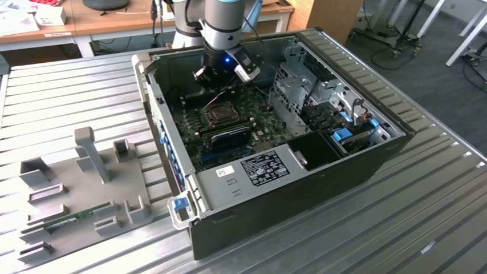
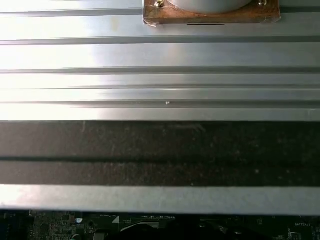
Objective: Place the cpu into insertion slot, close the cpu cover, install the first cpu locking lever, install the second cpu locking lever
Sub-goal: 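Install the first cpu locking lever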
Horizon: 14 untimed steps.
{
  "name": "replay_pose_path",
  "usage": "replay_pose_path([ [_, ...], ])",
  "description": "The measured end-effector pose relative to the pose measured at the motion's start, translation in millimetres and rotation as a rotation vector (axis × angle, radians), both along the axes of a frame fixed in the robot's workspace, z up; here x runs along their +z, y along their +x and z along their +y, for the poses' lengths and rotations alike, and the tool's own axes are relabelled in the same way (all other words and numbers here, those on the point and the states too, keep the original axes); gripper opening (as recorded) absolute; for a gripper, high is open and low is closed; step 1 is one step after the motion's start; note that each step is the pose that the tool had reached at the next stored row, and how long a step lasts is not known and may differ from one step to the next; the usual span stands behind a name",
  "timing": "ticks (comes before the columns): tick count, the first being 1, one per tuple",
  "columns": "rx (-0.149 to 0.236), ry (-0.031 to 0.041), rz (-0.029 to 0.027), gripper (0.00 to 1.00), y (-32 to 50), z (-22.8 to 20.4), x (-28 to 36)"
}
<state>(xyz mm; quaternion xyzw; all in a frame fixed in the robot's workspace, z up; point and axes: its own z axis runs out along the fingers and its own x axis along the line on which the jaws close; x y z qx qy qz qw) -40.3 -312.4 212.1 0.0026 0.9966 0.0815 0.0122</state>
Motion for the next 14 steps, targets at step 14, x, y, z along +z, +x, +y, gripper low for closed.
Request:
replay_pose_path([
  [14,0.000,0.0002,-0.0018,0.10,0.0,2.3,5.4],
])
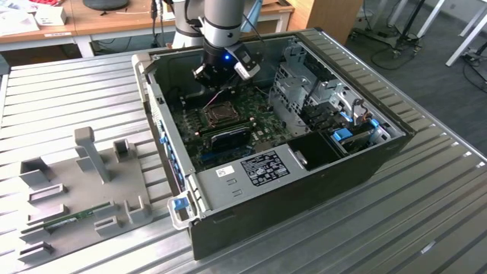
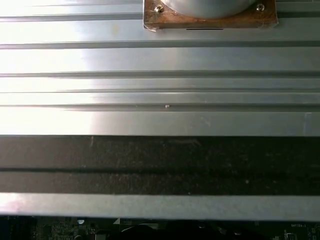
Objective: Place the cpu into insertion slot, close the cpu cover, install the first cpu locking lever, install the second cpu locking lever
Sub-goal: 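Install the first cpu locking lever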
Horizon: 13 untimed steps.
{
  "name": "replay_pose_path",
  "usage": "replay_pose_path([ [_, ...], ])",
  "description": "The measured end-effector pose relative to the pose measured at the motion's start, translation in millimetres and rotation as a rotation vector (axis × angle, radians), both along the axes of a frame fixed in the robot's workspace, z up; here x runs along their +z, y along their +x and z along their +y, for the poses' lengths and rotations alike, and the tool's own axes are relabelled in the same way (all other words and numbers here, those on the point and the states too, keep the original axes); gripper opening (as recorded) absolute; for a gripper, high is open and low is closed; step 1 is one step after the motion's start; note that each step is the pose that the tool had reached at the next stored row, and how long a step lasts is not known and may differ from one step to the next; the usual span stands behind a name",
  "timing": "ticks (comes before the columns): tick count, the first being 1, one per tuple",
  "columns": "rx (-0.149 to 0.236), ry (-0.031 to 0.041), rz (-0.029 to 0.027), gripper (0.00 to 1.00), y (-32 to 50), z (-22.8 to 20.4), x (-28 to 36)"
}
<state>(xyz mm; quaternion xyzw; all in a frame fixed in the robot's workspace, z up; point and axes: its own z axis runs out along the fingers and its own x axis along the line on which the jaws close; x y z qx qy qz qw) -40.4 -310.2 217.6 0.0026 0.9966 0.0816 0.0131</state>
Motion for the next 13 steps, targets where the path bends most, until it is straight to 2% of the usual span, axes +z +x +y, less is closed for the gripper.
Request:
replay_pose_path([
  [5,0.000,-0.0002,0.0001,0.10,0.0,0.4,2.0],
  [13,0.000,-0.0001,0.0001,0.10,0.0,0.7,10.0],
])
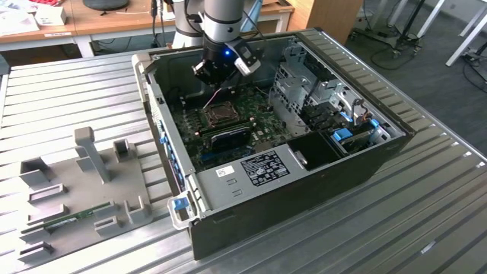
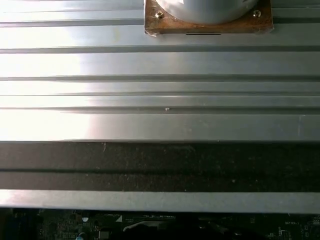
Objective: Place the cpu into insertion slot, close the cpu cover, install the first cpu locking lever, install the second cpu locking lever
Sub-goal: 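Install the first cpu locking lever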
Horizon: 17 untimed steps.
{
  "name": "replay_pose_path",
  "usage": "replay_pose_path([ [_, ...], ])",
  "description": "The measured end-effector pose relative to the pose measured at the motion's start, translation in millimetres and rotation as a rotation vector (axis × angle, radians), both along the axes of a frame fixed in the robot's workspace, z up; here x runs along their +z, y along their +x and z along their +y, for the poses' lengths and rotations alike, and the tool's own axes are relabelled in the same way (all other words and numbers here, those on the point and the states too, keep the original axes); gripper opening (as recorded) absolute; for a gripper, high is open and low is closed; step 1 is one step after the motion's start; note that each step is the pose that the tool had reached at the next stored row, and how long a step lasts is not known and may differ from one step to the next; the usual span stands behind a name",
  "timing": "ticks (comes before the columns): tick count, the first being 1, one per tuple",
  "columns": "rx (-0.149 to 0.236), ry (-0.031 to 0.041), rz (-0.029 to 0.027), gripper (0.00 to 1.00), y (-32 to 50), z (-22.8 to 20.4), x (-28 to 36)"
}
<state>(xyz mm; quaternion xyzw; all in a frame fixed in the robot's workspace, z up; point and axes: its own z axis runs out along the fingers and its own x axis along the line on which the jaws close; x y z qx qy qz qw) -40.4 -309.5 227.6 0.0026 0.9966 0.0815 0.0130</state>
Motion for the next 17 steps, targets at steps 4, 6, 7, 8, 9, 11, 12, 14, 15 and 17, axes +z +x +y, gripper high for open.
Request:
replay_pose_path([
  [4,0.000,0.0001,-0.0001,0.10,0.0,0.1,4.2],
  [6,0.000,0.0001,0.0000,0.10,0.0,0.1,6.3],
  [7,0.000,0.0001,-0.0001,0.10,0.0,0.1,7.4],
  [8,0.000,0.0000,0.0000,0.10,0.0,0.0,8.6],
  [9,0.000,0.0000,0.0000,0.10,0.0,0.1,9.8],
  [11,0.000,0.0001,-0.0001,0.10,0.0,0.1,12.1],
  [12,0.000,0.0001,-0.0001,0.10,0.0,0.1,13.3],
  [14,0.000,0.0000,0.0000,0.10,0.0,0.1,15.5],
  [15,0.000,0.0001,0.0000,0.10,0.0,0.1,16.5],
  [17,0.000,0.0001,-0.0001,0.10,0.0,0.1,18.7],
])
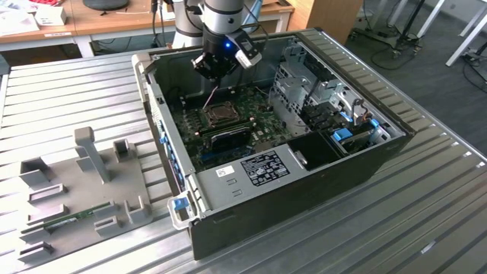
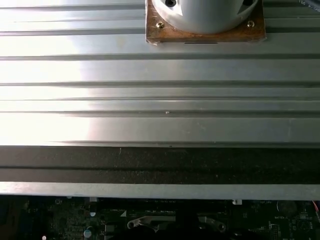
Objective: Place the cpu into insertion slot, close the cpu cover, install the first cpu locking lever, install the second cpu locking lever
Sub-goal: 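Install the first cpu locking lever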
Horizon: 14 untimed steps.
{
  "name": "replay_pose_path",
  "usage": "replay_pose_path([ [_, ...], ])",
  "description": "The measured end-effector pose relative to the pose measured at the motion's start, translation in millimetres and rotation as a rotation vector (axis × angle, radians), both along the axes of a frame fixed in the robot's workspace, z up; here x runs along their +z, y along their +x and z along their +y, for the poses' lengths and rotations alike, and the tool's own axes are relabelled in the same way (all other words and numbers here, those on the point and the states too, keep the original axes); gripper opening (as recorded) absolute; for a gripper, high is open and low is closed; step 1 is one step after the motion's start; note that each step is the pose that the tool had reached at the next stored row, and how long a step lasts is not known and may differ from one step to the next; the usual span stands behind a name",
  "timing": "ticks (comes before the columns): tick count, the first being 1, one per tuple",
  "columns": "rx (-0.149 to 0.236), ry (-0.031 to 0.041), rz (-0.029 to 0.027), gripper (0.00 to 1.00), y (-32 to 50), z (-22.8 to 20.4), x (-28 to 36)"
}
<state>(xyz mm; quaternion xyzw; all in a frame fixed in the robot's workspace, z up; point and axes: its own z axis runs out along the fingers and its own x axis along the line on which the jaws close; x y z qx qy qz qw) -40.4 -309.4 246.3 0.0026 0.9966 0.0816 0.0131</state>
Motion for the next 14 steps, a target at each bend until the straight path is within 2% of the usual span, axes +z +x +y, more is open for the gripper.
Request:
replay_pose_path([
  [14,0.000,0.0000,0.0000,0.10,0.0,0.0,14.7],
])
